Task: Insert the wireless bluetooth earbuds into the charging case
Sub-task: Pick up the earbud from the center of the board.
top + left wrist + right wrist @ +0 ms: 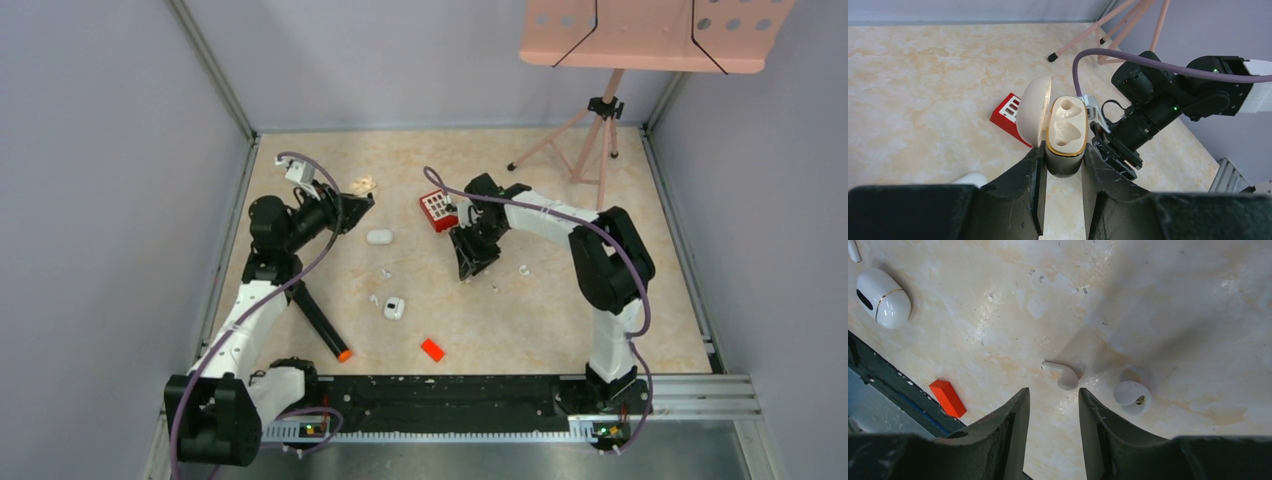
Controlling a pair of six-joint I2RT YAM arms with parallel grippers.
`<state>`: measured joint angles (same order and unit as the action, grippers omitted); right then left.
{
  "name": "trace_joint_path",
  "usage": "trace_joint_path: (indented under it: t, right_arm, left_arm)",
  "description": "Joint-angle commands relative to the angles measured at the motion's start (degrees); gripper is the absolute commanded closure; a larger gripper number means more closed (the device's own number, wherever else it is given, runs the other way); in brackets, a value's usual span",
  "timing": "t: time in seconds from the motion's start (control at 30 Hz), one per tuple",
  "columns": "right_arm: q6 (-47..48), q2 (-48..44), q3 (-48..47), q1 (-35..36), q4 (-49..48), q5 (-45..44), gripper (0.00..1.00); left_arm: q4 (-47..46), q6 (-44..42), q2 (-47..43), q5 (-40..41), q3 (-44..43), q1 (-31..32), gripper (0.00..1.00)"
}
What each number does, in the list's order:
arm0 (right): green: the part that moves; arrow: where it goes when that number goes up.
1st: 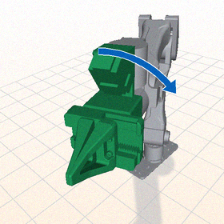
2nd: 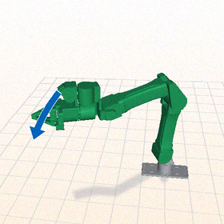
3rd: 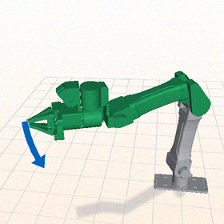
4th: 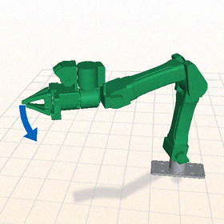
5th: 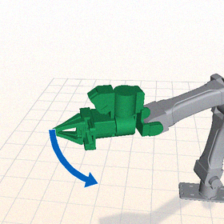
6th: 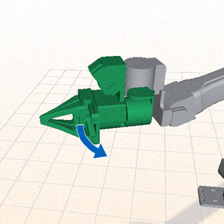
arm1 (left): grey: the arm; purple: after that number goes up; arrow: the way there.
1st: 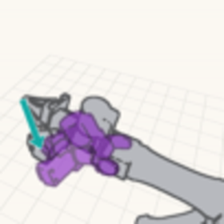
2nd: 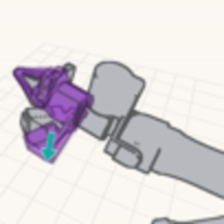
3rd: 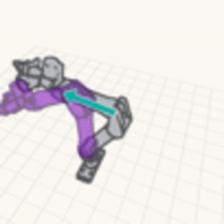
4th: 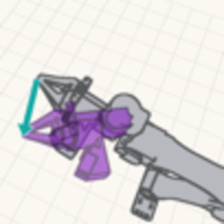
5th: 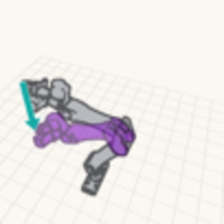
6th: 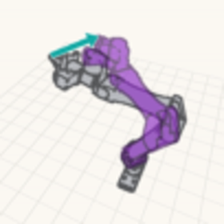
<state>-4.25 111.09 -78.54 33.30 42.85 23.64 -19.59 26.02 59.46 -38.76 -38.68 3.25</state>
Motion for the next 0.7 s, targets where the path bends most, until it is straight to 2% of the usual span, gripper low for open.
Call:
trace_joint_path:
  t: [0.0,0.23,0.67]
  right_arm:
    - [-0.8,1.7,-2.6,0.9,-0.1,-1.4,0.59]
    - [0.4,3.4,-3.2,0.9,0.9,-2.1,0.60]
    - [1.5,5.1,-2.8,1.7,0.8,-4.8,0.72]
  left_arm:
    - [-1.9,1.4,-1.6,1.2,1.0,-0.6,1.00]
    - [-3.0,1.9,-1.9,1.8,1.7,-0.8,1.00]
    - [-3.3,2.0,-2.3,3.2,2.8,-1.1,1.00]
